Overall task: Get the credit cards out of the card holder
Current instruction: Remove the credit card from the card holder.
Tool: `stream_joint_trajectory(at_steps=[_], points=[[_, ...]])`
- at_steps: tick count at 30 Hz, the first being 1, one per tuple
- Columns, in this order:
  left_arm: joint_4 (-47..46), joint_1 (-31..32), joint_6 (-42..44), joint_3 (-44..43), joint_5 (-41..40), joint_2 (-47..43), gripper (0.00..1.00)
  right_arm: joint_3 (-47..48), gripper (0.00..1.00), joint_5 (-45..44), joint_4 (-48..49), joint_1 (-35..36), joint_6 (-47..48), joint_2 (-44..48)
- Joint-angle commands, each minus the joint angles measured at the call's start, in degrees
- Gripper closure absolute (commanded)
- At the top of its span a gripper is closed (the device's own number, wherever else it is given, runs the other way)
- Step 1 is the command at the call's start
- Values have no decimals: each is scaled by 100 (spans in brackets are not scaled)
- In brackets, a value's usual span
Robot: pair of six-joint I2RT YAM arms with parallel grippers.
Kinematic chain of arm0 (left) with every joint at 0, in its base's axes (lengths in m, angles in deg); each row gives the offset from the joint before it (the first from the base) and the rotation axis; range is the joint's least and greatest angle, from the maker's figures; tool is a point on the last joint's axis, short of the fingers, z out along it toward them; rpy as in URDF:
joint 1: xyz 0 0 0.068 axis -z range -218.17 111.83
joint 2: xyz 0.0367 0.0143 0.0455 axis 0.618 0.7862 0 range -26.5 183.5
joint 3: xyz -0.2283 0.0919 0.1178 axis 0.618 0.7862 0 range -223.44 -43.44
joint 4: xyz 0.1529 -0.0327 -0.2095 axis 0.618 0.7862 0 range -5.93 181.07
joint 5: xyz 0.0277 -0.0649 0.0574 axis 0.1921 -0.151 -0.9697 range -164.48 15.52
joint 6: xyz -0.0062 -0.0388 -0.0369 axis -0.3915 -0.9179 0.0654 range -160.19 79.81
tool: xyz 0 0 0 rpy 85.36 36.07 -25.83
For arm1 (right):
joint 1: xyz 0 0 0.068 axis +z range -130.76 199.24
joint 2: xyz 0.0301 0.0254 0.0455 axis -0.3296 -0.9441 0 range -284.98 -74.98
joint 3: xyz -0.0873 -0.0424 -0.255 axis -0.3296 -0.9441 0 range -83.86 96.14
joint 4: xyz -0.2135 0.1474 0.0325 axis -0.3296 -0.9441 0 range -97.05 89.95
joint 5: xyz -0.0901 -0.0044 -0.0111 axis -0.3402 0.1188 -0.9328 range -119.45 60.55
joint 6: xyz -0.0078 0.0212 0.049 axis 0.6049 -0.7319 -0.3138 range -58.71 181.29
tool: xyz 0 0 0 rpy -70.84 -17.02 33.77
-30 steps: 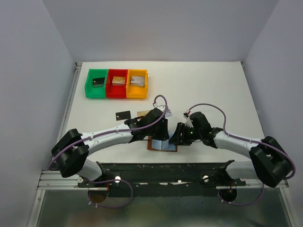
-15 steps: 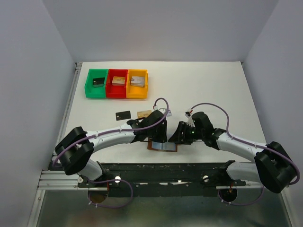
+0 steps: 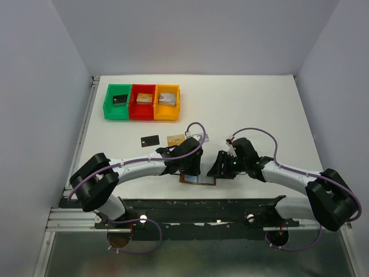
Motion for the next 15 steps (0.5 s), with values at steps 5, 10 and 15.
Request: stream_joint_trajectory(at_steps=[5, 10, 15], points=[[-118, 35, 7, 291, -324, 258, 62, 30, 45, -19, -11, -29, 124, -245], [-101, 26, -2, 379, -403, 363, 65, 39, 49, -370, -300, -29, 116, -184], [-171, 35, -28, 484, -395, 460, 67, 74, 56, -635, -573, -46, 186, -166]])
